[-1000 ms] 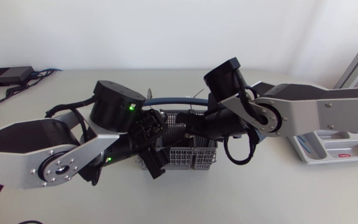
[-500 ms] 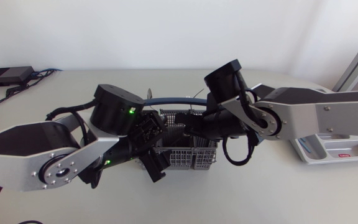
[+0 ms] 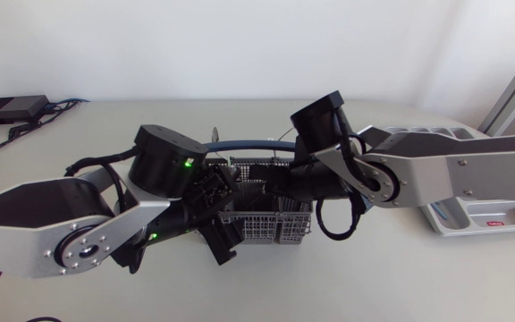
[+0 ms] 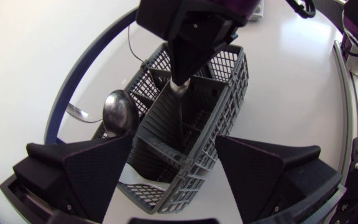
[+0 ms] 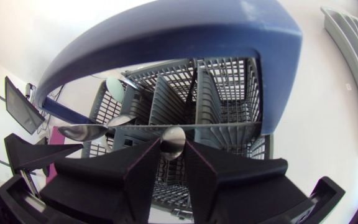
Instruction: Sort the cutlery from the basket into the organizer compartments.
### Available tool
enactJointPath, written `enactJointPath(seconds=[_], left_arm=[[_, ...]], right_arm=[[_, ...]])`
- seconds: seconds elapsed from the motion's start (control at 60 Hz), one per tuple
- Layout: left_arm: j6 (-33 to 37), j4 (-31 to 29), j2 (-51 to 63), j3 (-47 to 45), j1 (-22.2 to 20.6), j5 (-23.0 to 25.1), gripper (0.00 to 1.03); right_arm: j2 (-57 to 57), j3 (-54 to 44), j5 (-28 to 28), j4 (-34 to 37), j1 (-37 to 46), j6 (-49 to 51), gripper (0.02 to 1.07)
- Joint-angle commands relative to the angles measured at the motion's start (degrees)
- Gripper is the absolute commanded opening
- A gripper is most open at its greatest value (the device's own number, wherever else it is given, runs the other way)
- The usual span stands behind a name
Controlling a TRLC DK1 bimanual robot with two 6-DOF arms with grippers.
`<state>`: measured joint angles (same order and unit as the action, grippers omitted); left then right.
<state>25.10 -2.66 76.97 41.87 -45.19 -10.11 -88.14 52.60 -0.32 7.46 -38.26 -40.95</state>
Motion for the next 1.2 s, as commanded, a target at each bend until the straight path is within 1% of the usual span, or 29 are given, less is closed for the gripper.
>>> enactJointPath(seconds=[0.0,0.05,0.083,0.183,0.3,0.8,0.883,1.083,1.15,1.183], left_arm=[[-1.1,0.4,-1.1,-1.3,-0.4,0.4,0.92],[-1.1,0.4,-1.3,-1.3,-0.4,0.4,0.92],[-1.1,0.4,-1.4,-1.3,-0.4,0.4,0.92],[-1.2,0.4,-1.9,-1.5,-0.7,0.4,0.92],[-1.4,0.4,-2.3,-1.9,-1.0,0.4,0.92],[-1.4,0.2,-3.8,-2.8,-1.2,0.4,0.92],[-1.5,0.2,-3.8,-2.8,-1.2,0.4,0.92],[-1.5,0.3,-3.8,-2.8,-1.4,0.4,0.92],[-1.5,0.3,-3.8,-2.8,-1.5,0.4,0.92],[-1.5,0.3,-3.8,-2.8,-1.5,0.4,0.92]], right_arm=[[-1.1,-1.8,0.4,-0.6,-0.1,-1.9,0.29],[-1.1,-2.1,0.4,-1.0,-0.1,-2.1,0.28],[-1.1,-2.3,0.6,-1.6,-0.1,-2.1,0.24],[-1.0,-2.9,0.8,-2.7,-0.1,-2.6,0.2],[-0.7,-4.0,0.9,-4.5,-0.4,-2.6,0.19],[1.1,-5.4,1.3,-6.3,-0.9,-2.6,0.18],[0.3,-5.4,1.3,-7.5,-0.5,-2.5,0.18],[0.2,-5.4,1.4,-7.6,0.5,-2.5,0.2],[0.2,-5.2,1.4,-7.5,0.7,-2.3,0.24],[0.3,-5.2,1.3,-7.5,0.8,-2.3,0.31]])
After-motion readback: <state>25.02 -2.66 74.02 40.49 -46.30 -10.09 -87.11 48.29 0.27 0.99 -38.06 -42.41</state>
